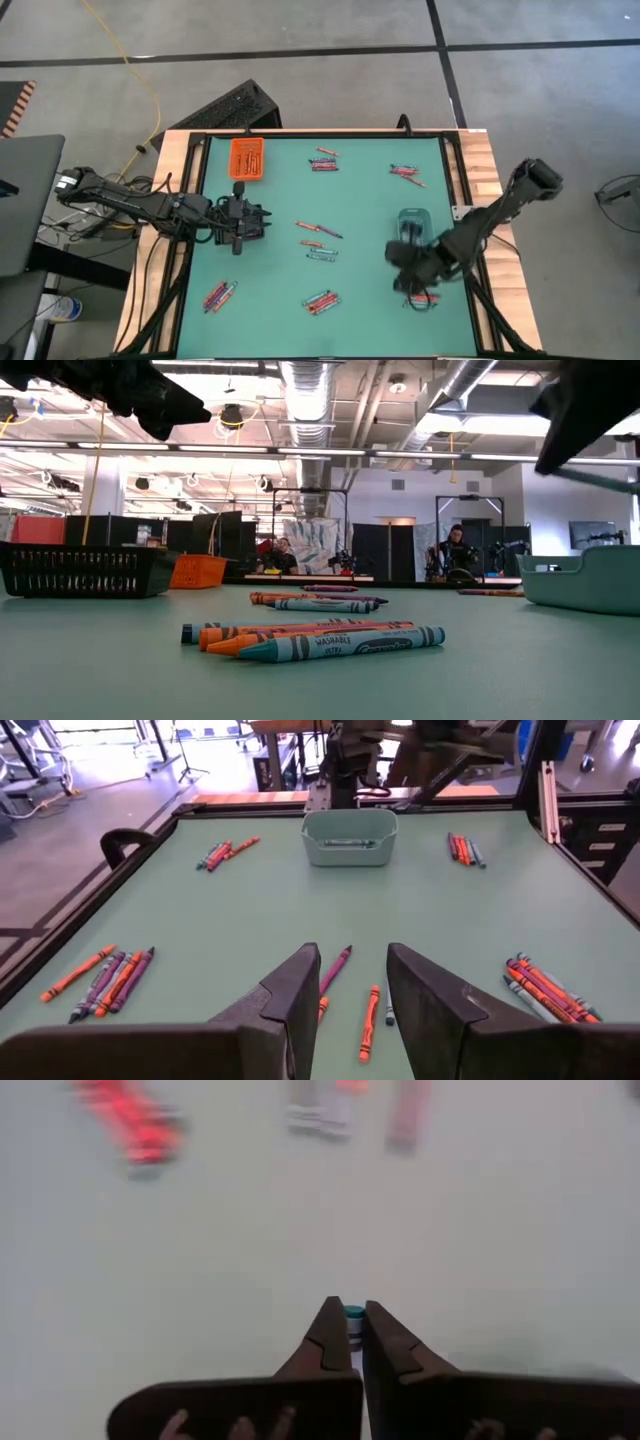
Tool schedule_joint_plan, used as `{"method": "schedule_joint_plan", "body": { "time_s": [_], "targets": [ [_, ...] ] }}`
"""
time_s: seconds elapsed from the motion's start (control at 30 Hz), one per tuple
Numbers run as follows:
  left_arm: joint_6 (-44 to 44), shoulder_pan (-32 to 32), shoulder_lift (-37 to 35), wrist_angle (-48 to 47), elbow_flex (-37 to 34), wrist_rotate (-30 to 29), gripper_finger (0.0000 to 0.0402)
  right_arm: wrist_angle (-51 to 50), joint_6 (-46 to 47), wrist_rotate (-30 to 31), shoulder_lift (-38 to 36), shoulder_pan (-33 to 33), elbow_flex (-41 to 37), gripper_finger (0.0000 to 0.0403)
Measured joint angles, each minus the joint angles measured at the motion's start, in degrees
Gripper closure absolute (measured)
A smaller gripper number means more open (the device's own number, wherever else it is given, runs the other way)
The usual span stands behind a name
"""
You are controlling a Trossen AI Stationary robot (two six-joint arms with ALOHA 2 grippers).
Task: Sort crayons
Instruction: Put the light blue crayon into the blue bin, then put the orange crayon into the orange bin
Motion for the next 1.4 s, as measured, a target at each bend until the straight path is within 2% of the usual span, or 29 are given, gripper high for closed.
{"method": "schedule_joint_plan", "body": {
  "time_s": [0.17,0.3,0.53,0.8,1.07,1.27,1.4],
  "targets": [
    [-1.0,0.0,0.0,-1.7,0.0,0.0,0.0292,-10.2,11.1,0.1,-2.8,-9.4,0.0,0.0396],
    [-1.2,0.0,0.0,-2.8,0.0,0.0,0.0292,-15.7,15.2,0.1,-3.1,-15.0,0.0,0.0396],
    [-2.4,0.0,0.0,-3.3,0.0,0.0,0.0292,-14.5,21.4,-1.8,-2.7,-19.0,-6.3,0.0389],
    [-2.9,0.0,0.0,-3.3,0.0,0.0,0.0292,-13.5,24.6,-3.2,-2.7,-18.0,-10.5,0.0341],
    [-4.6,0.0,0.1,-3.2,0.0,-0.1,0.0292,-12.7,21.7,-2.4,-2.7,-17.8,-10.6,0.0287],
    [-10.0,0.0,5.3,-2.2,0.0,-1.2,0.0292,-7.6,22.7,5.3,-2.7,-12.6,-10.6,0.0272],
    [-12.5,-0.9,12.4,2.3,0.0,-0.9,0.0292,-3.3,25.3,15.3,-2.7,-5.8,-10.6,0.0271]
  ]
}}
